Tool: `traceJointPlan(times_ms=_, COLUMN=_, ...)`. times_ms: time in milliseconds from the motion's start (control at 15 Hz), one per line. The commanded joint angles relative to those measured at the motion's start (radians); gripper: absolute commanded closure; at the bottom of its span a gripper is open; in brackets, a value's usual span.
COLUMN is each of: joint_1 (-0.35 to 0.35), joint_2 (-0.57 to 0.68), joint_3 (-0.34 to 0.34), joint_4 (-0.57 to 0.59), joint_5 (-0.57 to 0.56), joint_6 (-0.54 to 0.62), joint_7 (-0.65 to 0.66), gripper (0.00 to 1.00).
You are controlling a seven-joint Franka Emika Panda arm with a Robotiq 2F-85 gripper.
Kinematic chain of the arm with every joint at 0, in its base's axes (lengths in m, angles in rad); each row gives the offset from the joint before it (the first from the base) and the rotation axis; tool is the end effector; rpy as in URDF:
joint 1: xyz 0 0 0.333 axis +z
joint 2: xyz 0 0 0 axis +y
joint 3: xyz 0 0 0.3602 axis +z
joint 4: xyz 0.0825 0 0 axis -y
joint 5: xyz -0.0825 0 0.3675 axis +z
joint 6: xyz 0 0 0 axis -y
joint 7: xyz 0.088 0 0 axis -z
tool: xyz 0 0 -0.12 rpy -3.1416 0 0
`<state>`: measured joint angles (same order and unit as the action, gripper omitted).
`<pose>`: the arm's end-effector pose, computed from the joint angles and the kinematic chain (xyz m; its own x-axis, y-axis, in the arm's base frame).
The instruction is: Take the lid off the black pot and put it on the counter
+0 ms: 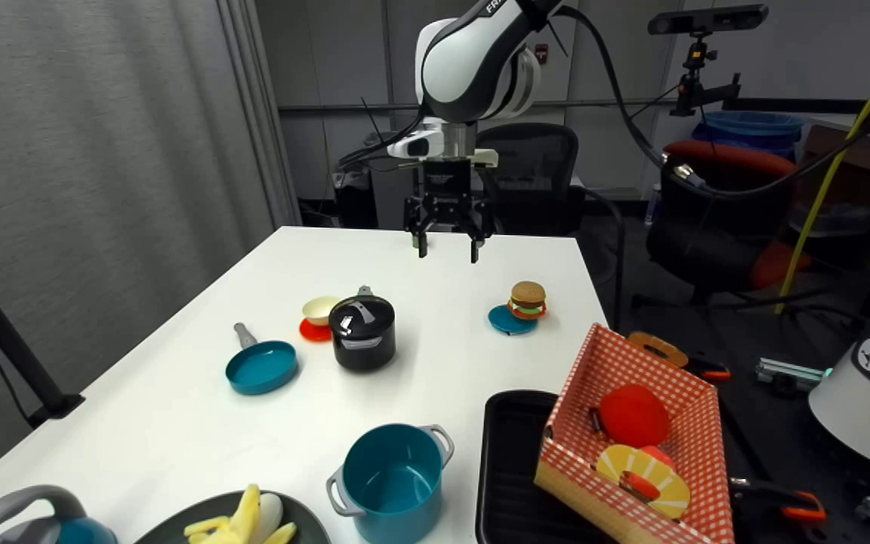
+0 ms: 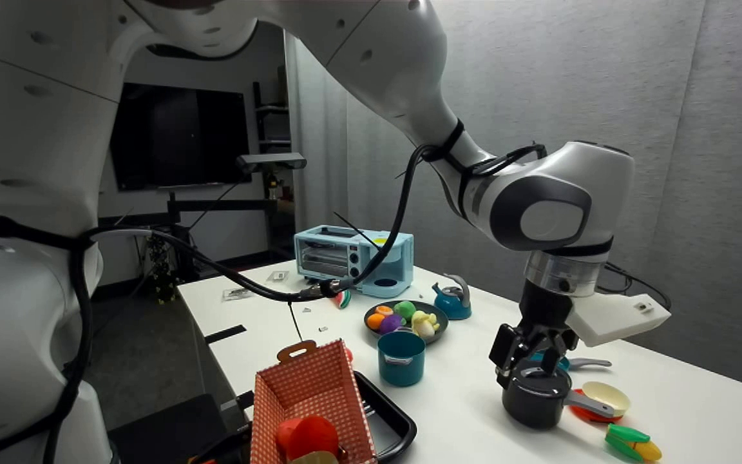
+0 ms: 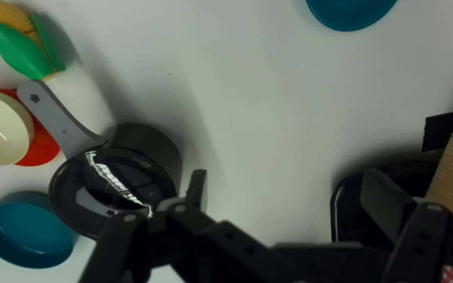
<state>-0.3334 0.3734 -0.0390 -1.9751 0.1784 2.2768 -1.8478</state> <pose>0.5686 -0.2141 0.3137 0.2133 0.9684 0.1293 0.9769 -0.2094 -0.0434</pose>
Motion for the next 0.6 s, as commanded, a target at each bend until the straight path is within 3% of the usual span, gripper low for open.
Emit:
traceJointPlan(times_ms=0, joint_1=0.001, joint_2=0.03, joint_3=-0.007, joint_4=0.06, joint_5=-0.041, joint_6=-0.041, joint_7=-0.1, gripper=0.0)
traceJointPlan(times_ms=533, joint_1=0.017, joint_2=0.05, joint_3=-0.026, joint_4=0.104, joint_5=-0.136, joint_6=-0.117, joint_7=-0.181, gripper=0.0)
